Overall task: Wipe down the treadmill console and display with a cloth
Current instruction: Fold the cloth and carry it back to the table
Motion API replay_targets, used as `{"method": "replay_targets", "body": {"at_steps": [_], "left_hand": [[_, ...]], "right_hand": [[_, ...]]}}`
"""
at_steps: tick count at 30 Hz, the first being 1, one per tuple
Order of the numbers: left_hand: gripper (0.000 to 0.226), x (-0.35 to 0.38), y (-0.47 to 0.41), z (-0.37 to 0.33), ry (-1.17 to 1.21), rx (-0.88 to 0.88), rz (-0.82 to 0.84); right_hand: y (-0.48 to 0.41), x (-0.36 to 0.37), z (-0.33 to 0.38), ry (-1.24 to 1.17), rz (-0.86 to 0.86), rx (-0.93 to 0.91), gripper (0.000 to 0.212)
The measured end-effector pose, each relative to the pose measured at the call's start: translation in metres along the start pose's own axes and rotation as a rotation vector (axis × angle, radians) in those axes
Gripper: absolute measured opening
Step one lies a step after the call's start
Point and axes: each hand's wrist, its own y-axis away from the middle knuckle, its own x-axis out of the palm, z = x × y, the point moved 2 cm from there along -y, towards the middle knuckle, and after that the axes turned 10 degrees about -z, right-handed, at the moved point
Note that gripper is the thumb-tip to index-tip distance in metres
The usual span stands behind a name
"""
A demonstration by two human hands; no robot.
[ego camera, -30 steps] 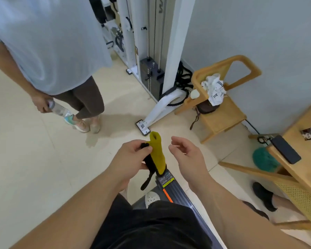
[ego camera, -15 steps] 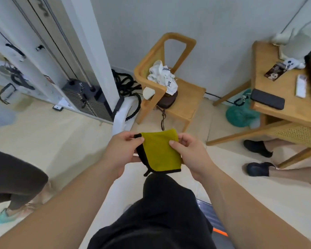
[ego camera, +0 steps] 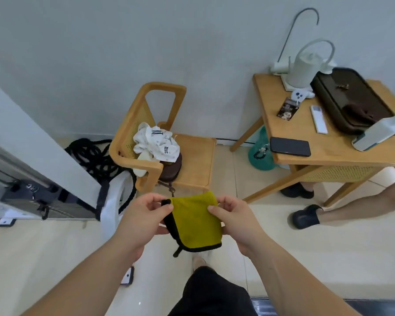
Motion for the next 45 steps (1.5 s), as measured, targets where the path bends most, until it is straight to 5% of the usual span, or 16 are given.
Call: {"method": "replay_targets", "body": {"at_steps": [13,27,45], "left_hand": [[0.009,0.145,-0.169,-0.129,-0.064,-0.003,0.151],[0.01,0.275,-0.217,-0.191,-0.186,0.053,0.447],[0.013,0.563,-0.168,-0.186,-0.18,-0.212,0.228]], "right_hand": [[-0.172,-0.082,0.1,-0.043,-0.132,0.109,0.011],[-0.226,-0.175,0.123,-0.068,-0.452,0.083,0.006],[-0.345,-0.456,0.088,0.087,-0.194,0.146,0.008]]}}
